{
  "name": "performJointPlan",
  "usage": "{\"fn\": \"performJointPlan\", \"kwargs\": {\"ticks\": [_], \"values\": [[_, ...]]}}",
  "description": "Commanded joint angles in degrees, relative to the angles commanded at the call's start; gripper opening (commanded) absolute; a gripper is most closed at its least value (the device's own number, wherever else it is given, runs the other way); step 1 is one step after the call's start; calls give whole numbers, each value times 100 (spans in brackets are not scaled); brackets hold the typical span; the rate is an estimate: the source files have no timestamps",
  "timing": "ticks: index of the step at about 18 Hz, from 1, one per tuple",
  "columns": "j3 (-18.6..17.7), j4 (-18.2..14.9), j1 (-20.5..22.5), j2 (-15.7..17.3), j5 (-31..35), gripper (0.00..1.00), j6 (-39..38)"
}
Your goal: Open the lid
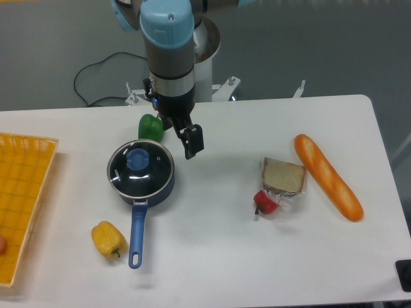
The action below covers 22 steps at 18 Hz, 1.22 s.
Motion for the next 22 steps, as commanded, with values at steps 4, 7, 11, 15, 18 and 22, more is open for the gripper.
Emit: {"fn": "performJointPlan", "kwargs": {"ticks": [4,7,11,15,18,22], "values": [[-9,-9,-9,0,9,100,-9],[-18,-18,-26,0,0,100,-17],[-271,17,-26,9,-53,100,-18],[-422,-87,-26,79,-26,100,-262],[-457,-211,-35,70,-44,100,-991],[-457,-167,-105,0,-105,100,-1799]]}}
